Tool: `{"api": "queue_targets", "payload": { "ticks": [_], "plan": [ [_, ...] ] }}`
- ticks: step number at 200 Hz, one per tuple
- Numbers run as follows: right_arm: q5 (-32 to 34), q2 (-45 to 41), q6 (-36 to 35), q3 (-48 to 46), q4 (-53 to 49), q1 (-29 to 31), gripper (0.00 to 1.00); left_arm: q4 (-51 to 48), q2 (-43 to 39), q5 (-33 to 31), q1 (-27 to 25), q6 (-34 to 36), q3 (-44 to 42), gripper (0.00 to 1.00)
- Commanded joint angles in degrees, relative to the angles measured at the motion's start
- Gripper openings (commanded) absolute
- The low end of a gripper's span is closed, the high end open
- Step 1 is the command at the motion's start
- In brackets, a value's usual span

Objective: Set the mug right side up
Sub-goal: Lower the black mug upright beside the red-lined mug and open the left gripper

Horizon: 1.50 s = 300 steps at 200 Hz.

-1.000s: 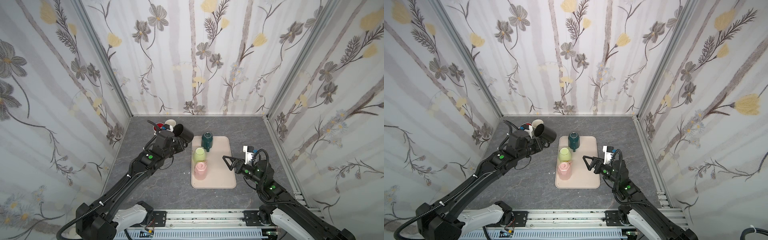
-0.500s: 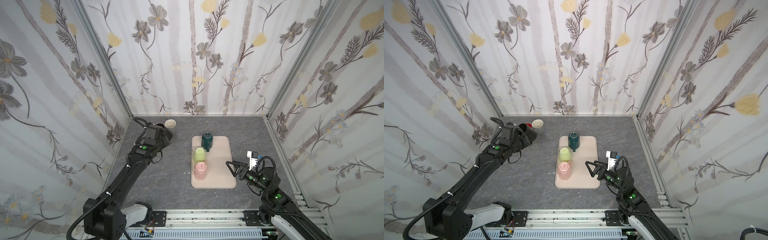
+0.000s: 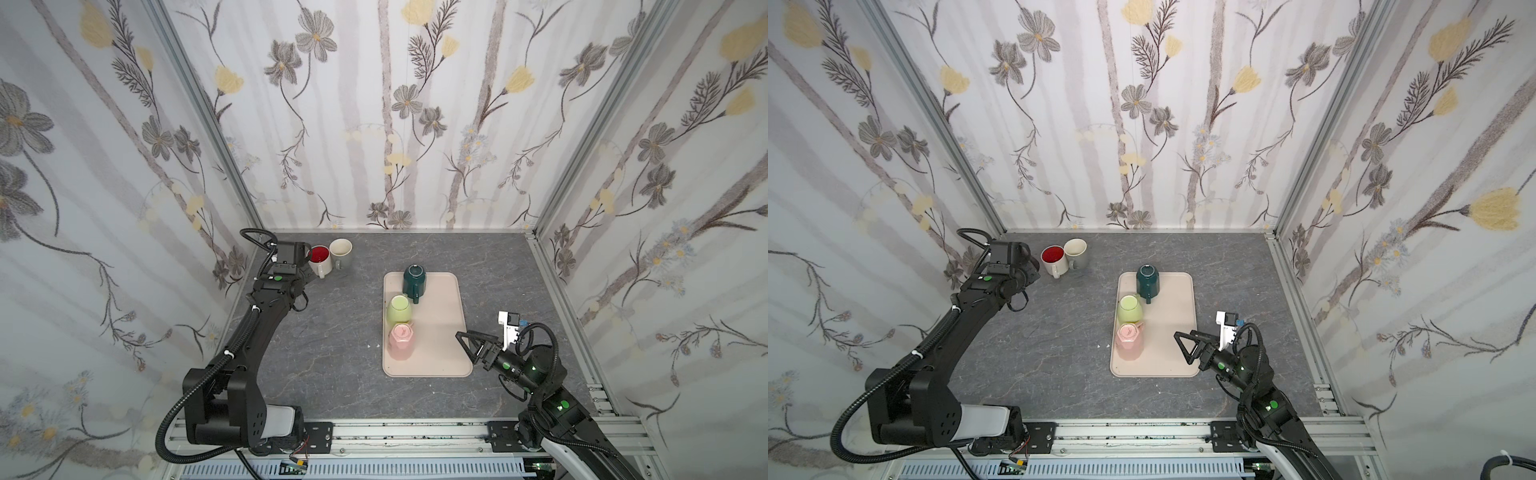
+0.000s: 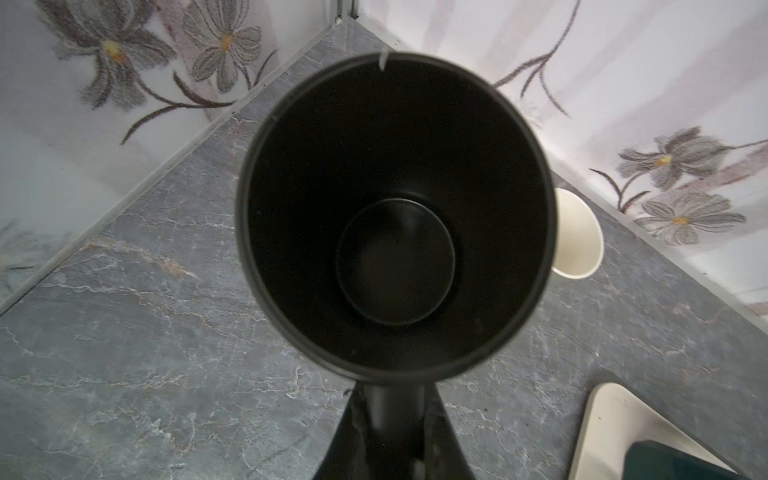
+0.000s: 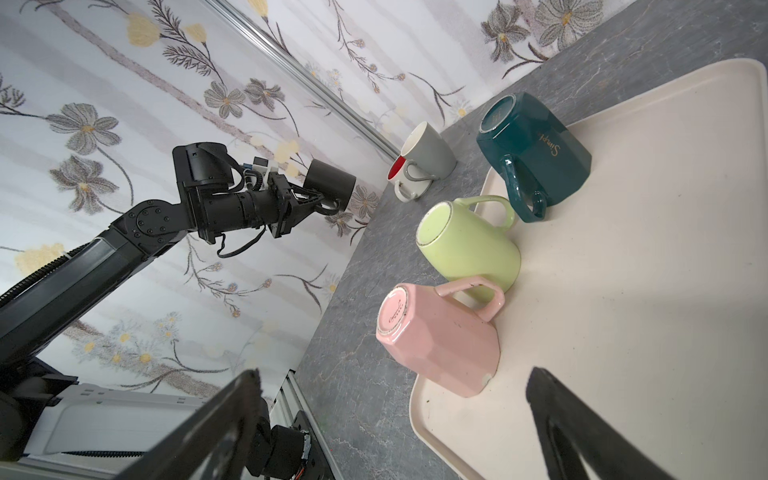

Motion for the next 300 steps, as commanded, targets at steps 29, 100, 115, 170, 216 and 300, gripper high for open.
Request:
{"api": "queue_targets", "payload": {
  "ticks": [29,100,115,170,216,300],
  "plan": [
    [0.37,-2.3,2.87,-2.09,0.16,0.05,1.0,7.66,7.63,-5.32,2.52,5.11,3.76,0.0],
    [0.52,-7.51,4.07,-1.77,-4.94,-0.06,1.0,4.72,23.78,-4.13,4.11,7.28,14.79,0.0],
    [0.23,-8.22,4.96,-2.1,-5.48,0.01,1.0,4.71,26.88,-4.11,4.29,6.91,16.44,0.0],
    [1.05,-10.51,5.65,-1.57,-8.33,0.03,1.0,5.29,32.68,-1.82,4.38,5.93,19.61,0.0],
    [1.46,-10.49,6.54,-2.32,-8.43,0.0,1.0,4.44,32.23,-1.89,4.38,5.75,19.31,0.55],
    [1.64,-11.28,6.37,-1.57,-9.12,-0.03,1.0,1.53,27.34,0.07,3.38,3.63,16.28,1.0]
  ]
}}
